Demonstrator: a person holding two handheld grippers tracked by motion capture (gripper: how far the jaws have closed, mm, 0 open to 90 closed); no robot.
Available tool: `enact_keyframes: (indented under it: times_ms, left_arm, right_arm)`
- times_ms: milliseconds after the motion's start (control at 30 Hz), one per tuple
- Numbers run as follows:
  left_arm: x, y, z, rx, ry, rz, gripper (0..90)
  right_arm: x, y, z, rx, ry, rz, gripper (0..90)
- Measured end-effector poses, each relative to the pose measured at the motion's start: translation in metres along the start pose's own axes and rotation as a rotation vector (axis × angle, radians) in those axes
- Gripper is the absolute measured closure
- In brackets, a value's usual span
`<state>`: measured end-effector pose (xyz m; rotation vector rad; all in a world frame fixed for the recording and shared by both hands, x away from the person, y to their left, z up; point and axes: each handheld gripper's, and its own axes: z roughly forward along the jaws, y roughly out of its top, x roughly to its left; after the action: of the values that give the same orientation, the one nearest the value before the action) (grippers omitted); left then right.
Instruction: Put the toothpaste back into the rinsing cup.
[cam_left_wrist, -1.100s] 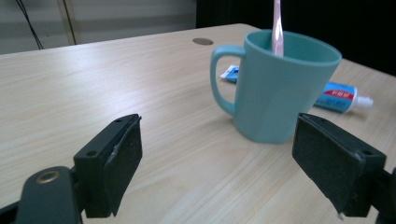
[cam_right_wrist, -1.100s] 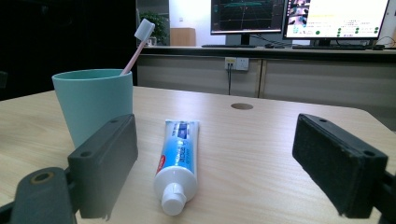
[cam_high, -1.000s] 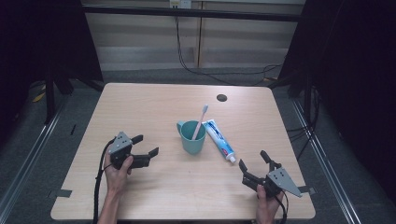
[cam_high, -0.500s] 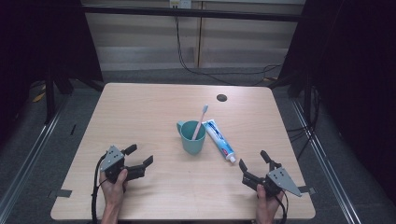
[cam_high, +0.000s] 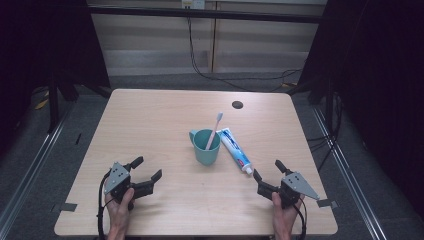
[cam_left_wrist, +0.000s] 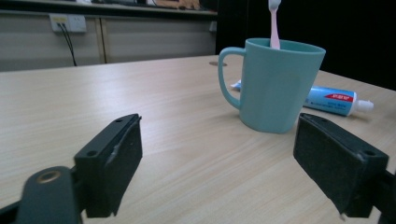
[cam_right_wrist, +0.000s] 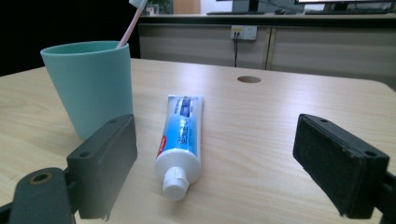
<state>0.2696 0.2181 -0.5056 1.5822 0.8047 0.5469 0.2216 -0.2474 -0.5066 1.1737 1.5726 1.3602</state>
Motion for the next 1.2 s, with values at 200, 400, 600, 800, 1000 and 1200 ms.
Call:
enact_keyframes:
  times_ms: [200,400,600,800,1000,1200]
  left_arm:
    - [-0.004,-0.003,-0.007,-0.054,-0.02,0.018,15.8]
    - [-0.011,-0.009,-0.015,-0.153,-0.004,0.087,15.3]
    - [-0.013,-0.009,-0.016,-0.151,0.018,0.088,15.1]
    - [-0.013,-0.009,-0.016,-0.149,0.031,0.087,15.2]
    - [-0.013,-0.009,-0.016,-0.149,0.03,0.087,15.4]
    - [-0.013,-0.009,-0.016,-0.15,0.028,0.086,15.5]
  right_arm:
    - [0.005,0.005,0.009,0.055,0.041,0.047,13.8]
    - [0.012,0.021,0.019,0.127,0.07,0.002,24.9]
    - [0.013,0.037,0.031,0.185,0.112,0.011,31.9]
    - [0.01,0.058,0.039,0.242,0.169,0.043,35.6]
    - [0.008,0.077,0.052,0.316,0.216,0.013,41.3]
    - [0.003,0.085,0.067,0.403,0.271,0.027,46.1]
